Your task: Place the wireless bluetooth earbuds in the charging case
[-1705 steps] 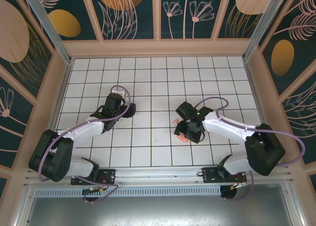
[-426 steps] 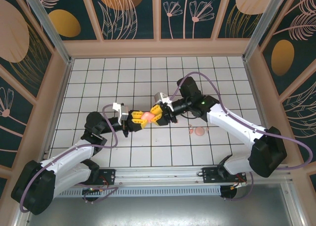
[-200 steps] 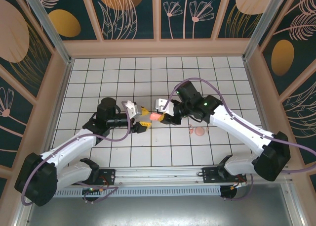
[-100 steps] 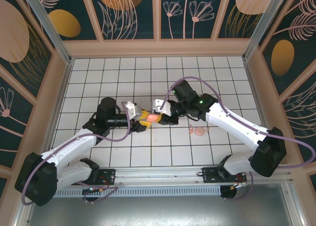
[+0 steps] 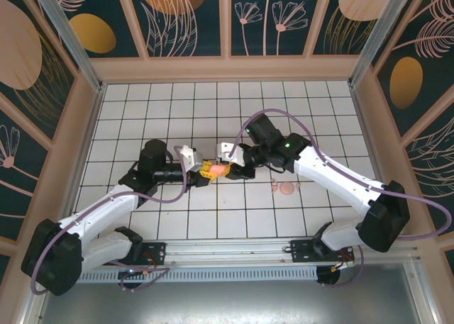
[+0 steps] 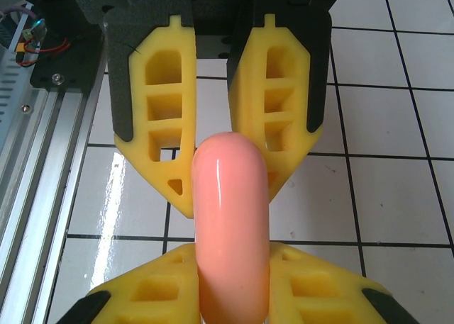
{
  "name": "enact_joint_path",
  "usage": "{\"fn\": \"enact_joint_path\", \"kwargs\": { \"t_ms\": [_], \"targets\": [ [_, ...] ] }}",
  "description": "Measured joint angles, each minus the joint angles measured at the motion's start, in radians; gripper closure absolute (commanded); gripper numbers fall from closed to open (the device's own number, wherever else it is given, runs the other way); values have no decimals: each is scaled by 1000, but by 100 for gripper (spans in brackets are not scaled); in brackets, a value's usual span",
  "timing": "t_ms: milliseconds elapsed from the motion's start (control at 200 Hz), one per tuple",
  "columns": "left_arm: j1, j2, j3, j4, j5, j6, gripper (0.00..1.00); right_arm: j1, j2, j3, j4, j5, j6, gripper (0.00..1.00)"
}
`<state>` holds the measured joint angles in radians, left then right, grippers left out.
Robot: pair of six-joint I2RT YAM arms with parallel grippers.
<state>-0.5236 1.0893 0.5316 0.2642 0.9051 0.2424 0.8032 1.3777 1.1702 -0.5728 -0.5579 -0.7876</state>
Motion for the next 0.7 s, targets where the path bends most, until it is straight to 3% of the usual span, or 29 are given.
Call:
{"fn": "enact_joint_path", "kwargs": {
  "t_ms": [240,701],
  "targets": [
    [0,-5,0,1,-4,0,86,0,-5,-11,32,0,13,60],
    [0,-10,0,24,-5,-8,86,-39,-81,-86,148,-34,61,60]
  ]
}}
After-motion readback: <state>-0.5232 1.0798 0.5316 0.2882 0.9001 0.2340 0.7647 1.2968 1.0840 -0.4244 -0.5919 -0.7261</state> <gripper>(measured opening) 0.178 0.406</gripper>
